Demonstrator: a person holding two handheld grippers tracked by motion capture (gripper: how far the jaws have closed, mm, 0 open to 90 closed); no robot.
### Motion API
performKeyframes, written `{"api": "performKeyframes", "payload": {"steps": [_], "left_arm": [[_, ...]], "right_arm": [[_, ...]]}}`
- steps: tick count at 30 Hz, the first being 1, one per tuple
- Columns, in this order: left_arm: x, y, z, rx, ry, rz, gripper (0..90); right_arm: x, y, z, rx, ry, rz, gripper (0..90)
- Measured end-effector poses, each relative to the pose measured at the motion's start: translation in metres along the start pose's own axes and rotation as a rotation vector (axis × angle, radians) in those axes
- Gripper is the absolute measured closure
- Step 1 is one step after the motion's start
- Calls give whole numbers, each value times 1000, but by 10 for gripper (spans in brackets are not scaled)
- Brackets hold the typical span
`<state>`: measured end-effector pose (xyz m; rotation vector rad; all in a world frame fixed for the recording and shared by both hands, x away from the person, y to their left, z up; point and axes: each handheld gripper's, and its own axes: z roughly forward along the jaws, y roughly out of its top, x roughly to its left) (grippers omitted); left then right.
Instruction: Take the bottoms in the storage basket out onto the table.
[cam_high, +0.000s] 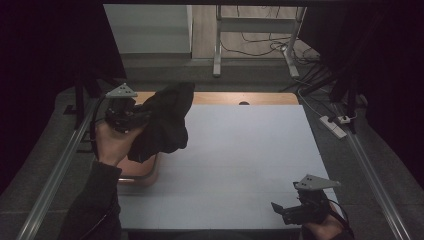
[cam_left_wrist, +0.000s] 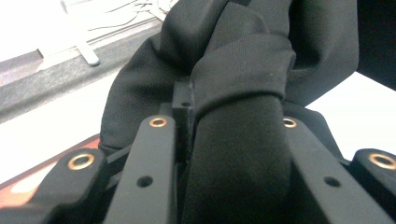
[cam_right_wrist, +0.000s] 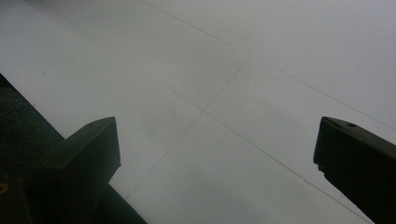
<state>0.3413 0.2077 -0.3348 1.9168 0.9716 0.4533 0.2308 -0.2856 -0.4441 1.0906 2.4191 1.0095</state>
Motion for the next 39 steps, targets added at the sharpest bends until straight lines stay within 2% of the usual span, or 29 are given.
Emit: {"api": "performKeyframes", "payload": {"steps": [9, 15, 25, 39], "left_arm": [[-20, 6, 12, -16, -54, 18, 726], [-31, 9, 19, -7, -74, 50, 724], [-46, 11, 34, -17, -116, 76, 724], [-71, 8, 63, -3, -178, 123, 722]], "right_arm": [[0, 0, 0, 1, 0, 1, 4], [0, 0, 0, 2, -1, 1, 4], [0, 0, 0, 3, -2, 0, 4], [0, 0, 0, 2, -4, 0, 4]]}}
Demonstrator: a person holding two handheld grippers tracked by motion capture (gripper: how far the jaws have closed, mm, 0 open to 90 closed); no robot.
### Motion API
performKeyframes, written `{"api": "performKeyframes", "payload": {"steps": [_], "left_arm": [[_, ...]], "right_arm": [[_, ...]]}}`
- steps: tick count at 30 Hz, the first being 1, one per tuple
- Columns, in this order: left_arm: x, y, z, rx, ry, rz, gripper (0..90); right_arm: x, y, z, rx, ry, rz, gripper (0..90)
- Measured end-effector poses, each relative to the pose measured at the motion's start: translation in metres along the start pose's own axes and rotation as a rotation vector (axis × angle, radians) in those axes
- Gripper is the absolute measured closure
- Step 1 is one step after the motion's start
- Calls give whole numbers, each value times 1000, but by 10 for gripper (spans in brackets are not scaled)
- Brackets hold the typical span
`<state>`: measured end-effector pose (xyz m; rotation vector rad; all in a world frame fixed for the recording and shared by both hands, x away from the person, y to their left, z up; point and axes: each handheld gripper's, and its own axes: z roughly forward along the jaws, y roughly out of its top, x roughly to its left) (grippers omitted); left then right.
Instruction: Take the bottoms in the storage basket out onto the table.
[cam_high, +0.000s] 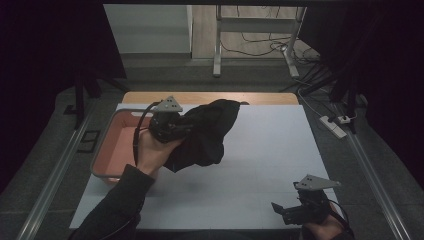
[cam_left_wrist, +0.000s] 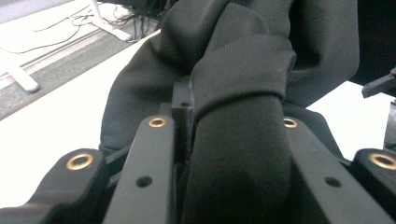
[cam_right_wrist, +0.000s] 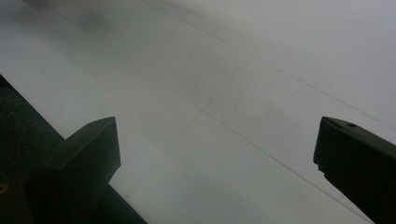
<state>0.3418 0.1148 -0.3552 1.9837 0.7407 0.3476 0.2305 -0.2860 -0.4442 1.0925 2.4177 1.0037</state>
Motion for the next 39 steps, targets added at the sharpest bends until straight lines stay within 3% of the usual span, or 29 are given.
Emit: {"api": "performKeyframes", "payload": {"steps": [8, 21, 39], "left_arm": [[-9, -4, 21, 12, -37, 9, 720], [-2, -21, 51, 34, -84, -61, 718], [3, -41, 84, 116, -64, -67, 717]], "right_arm": [[0, 0, 0, 0, 0, -1, 4], [0, 0, 0, -1, 1, -4, 4], [0, 0, 0, -1, 6, -6, 4]]}}
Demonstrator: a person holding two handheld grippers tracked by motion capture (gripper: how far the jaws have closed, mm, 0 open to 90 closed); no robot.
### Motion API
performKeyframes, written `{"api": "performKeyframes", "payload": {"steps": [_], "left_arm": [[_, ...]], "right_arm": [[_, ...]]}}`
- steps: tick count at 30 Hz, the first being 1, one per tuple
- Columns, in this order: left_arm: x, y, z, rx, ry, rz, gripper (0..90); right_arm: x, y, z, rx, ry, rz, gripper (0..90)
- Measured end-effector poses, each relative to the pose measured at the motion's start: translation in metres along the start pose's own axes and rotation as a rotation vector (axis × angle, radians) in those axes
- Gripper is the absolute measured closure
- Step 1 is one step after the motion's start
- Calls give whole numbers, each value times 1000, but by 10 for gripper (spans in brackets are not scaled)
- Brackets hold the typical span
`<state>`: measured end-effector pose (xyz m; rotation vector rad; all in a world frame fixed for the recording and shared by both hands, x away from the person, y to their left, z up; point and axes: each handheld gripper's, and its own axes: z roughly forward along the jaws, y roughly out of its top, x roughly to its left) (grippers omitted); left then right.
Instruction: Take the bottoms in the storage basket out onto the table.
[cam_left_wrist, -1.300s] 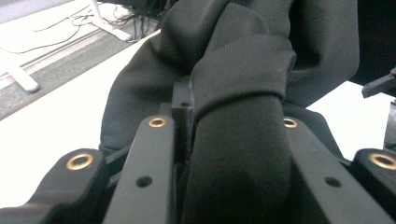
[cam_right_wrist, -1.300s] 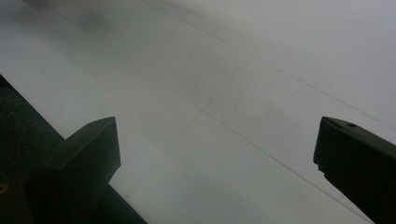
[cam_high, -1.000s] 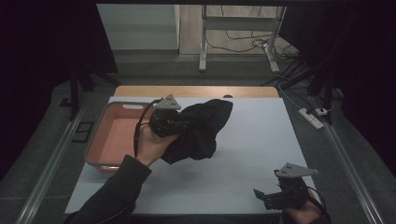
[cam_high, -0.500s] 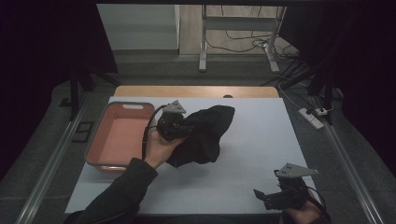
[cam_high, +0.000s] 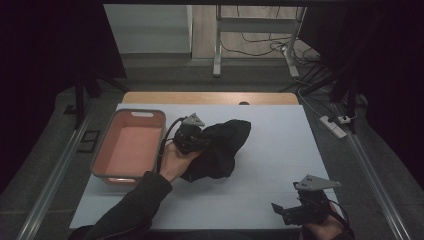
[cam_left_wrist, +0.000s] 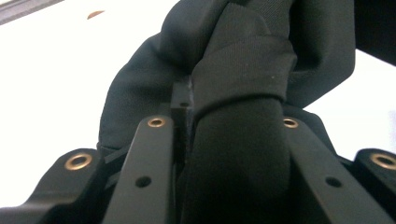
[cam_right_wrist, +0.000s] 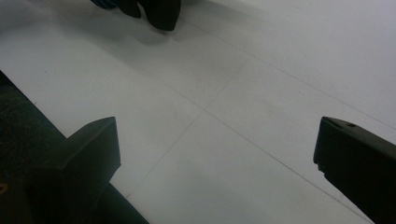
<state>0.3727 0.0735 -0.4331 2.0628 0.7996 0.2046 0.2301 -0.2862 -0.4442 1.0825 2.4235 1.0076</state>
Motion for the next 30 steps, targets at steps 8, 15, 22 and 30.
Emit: {"api": "performKeyframes", "payload": {"steps": [8, 15, 22, 30], "left_arm": [[5, -5, 12, 50, -5, -10, 715], [10, -10, 19, 75, -1, -11, 713], [10, -12, 24, 94, 11, -6, 711], [11, -15, 30, 116, 22, -5, 706]], "right_arm": [[0, 0, 0, -1, 2, -4, 4], [0, 0, 0, 0, 2, -8, 4], [0, 0, 0, 0, 2, -8, 4], [0, 0, 0, -2, 3, -6, 4]]}}
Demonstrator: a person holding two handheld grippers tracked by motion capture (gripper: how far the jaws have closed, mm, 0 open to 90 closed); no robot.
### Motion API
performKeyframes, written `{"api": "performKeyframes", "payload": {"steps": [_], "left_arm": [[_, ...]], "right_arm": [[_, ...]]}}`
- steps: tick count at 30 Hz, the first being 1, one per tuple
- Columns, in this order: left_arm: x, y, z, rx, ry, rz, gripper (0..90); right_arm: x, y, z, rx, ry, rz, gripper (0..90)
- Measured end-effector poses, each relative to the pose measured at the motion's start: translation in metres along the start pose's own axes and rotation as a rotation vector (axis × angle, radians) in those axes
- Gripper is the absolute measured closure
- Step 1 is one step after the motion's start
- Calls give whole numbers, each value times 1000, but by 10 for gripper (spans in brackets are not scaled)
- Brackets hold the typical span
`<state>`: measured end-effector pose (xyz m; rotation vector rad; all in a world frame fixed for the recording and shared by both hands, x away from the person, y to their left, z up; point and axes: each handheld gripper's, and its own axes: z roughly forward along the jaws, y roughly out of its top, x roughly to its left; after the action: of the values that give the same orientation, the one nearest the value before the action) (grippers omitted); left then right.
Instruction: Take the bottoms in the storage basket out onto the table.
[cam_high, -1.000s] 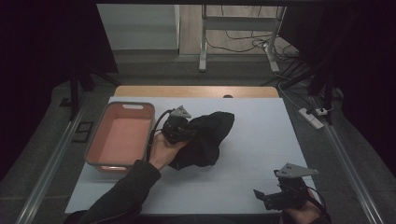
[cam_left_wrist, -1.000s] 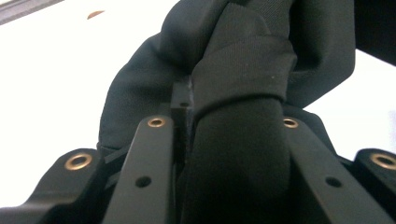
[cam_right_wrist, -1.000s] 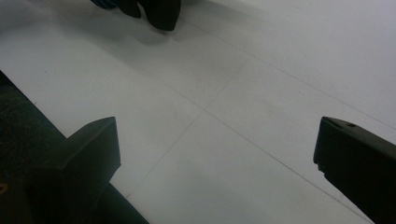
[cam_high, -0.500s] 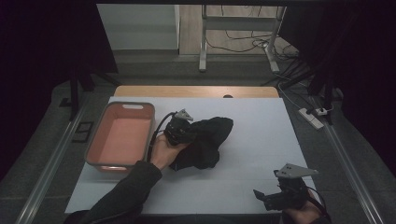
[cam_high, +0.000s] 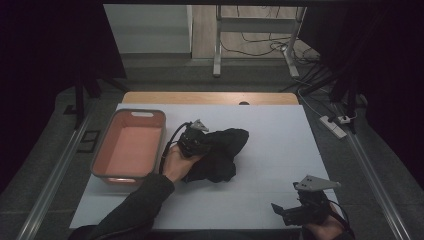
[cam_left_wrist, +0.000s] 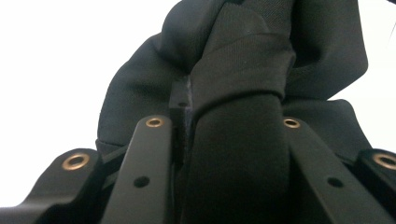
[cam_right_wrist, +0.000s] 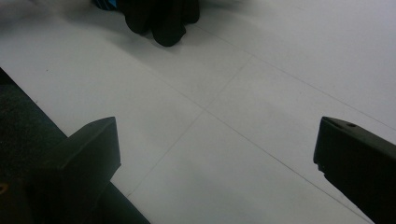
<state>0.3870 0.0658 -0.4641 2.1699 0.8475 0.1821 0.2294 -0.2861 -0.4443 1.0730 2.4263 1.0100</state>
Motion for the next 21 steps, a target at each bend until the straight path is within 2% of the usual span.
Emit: {"api": "performKeyframes", "payload": {"steps": [7, 11, 21], "left_arm": [[0, -1, 4, 21, 3, 2, 703], [0, -1, 6, 46, 1, -9, 698], [0, -5, 16, 112, 23, 20, 682]], "right_arm": [[0, 0, 0, 0, 0, -2, 4], [0, 0, 0, 1, 0, -1, 4], [0, 0, 0, 2, 0, -5, 4]]}}
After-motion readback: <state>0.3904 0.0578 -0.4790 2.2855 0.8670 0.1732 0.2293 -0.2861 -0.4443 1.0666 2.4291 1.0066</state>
